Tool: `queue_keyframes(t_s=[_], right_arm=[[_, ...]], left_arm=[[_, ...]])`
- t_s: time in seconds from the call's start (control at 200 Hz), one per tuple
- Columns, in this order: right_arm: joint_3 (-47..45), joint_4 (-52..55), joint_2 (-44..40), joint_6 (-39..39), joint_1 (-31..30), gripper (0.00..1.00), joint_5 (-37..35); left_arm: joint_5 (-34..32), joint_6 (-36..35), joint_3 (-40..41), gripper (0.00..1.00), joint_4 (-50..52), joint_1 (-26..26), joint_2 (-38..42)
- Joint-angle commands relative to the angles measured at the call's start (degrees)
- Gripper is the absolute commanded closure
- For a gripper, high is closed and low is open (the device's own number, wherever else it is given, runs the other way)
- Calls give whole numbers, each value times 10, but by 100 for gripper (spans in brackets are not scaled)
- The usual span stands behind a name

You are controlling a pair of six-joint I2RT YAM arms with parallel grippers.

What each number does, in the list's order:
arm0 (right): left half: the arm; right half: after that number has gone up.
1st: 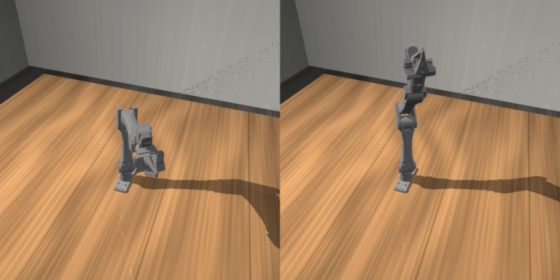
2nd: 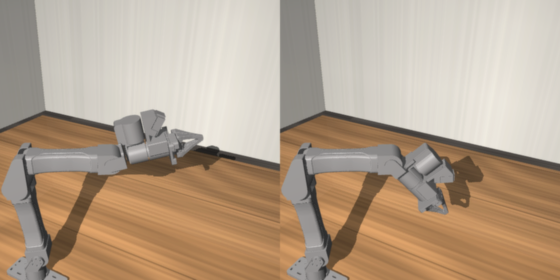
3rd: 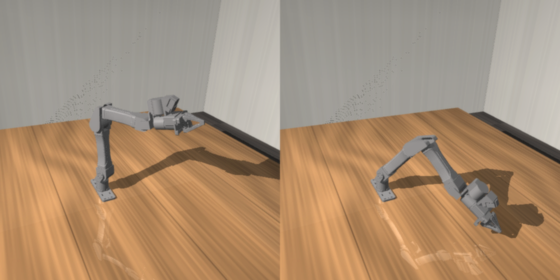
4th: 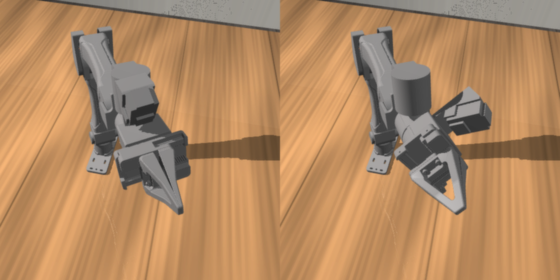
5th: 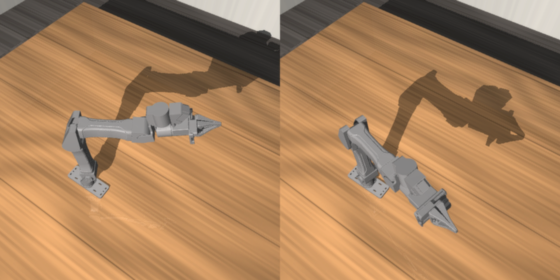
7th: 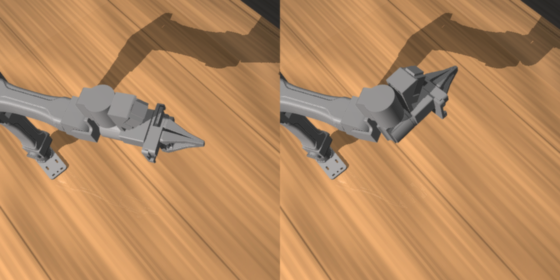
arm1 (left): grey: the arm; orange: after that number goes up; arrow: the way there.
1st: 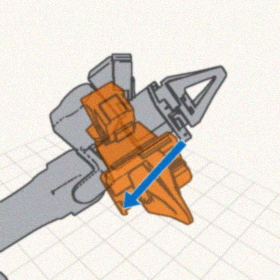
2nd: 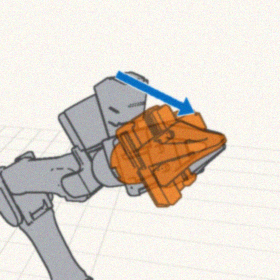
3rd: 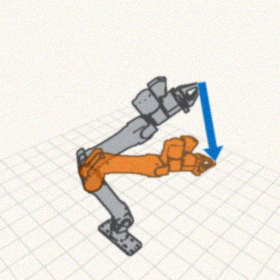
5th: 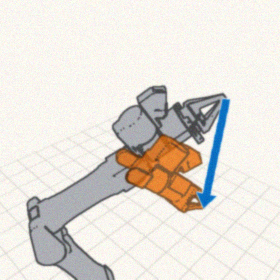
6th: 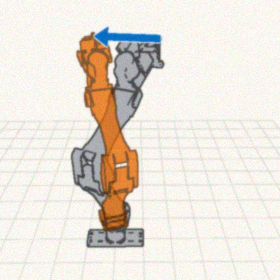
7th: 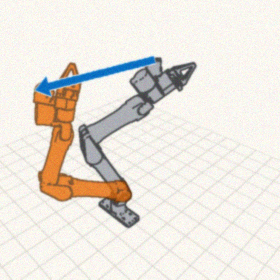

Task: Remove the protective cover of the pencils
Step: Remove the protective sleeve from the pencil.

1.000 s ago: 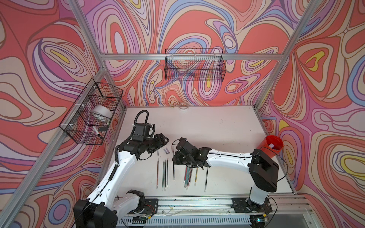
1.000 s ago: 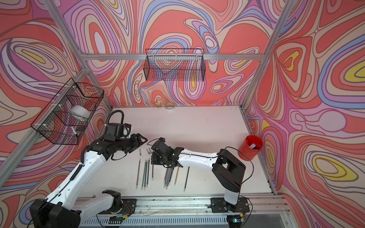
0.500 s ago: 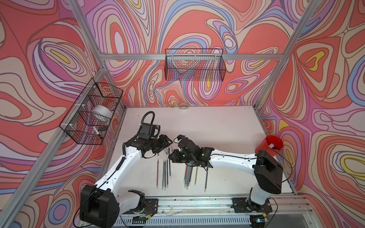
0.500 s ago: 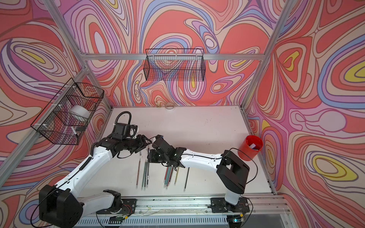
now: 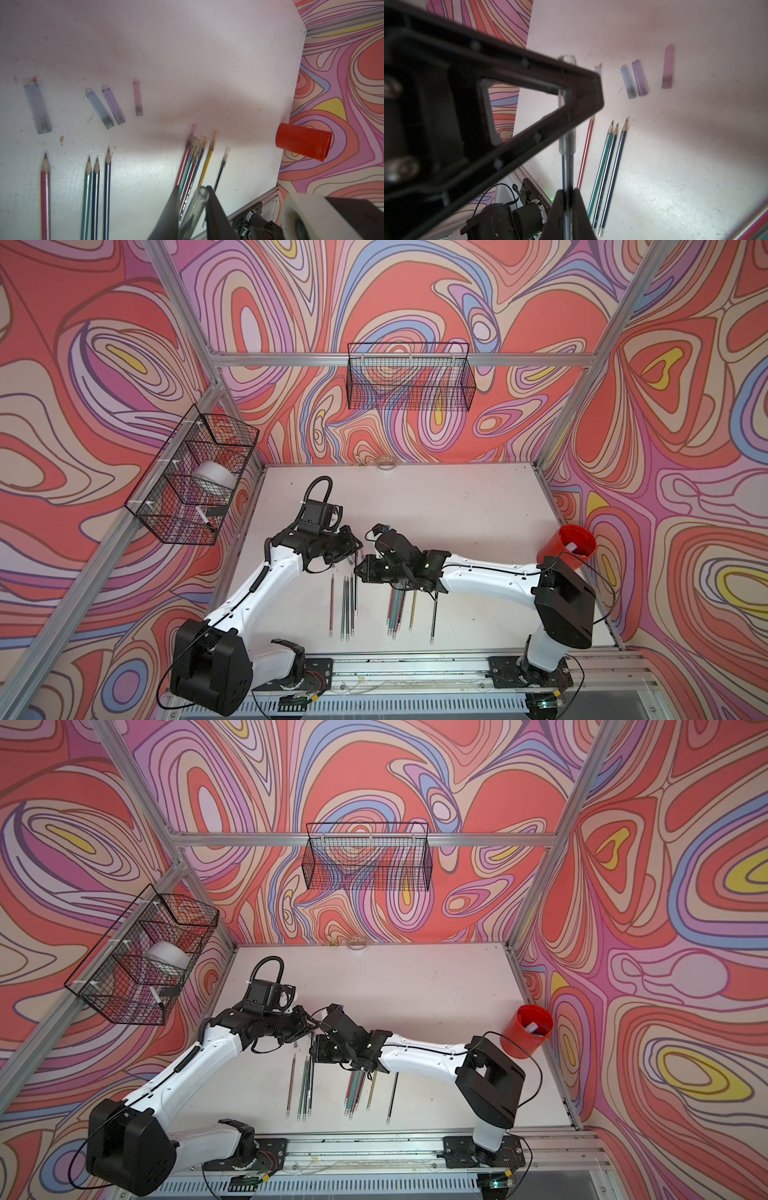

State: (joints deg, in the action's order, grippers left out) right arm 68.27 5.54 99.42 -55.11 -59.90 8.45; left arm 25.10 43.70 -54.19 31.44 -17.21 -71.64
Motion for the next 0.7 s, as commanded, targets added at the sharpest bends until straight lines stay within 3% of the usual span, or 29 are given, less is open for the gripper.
queue_keyframes(t_s=[0.0, 0.19, 0.456, 0.696], right_arm=[[-2, -6, -6, 6, 1, 95, 3], [-2, -4, -5, 4, 1, 92, 2], [7, 9, 15, -6, 0, 83, 3], [30, 45, 17, -15, 1, 96, -6]], left_arm=[[-2, 4, 5, 83, -4, -3, -3], [-4, 2, 3, 93, -4, -3, -6], [-9, -3, -13, 96, 2, -3, -10], [-25, -13, -34, 100, 13, -4, -23]])
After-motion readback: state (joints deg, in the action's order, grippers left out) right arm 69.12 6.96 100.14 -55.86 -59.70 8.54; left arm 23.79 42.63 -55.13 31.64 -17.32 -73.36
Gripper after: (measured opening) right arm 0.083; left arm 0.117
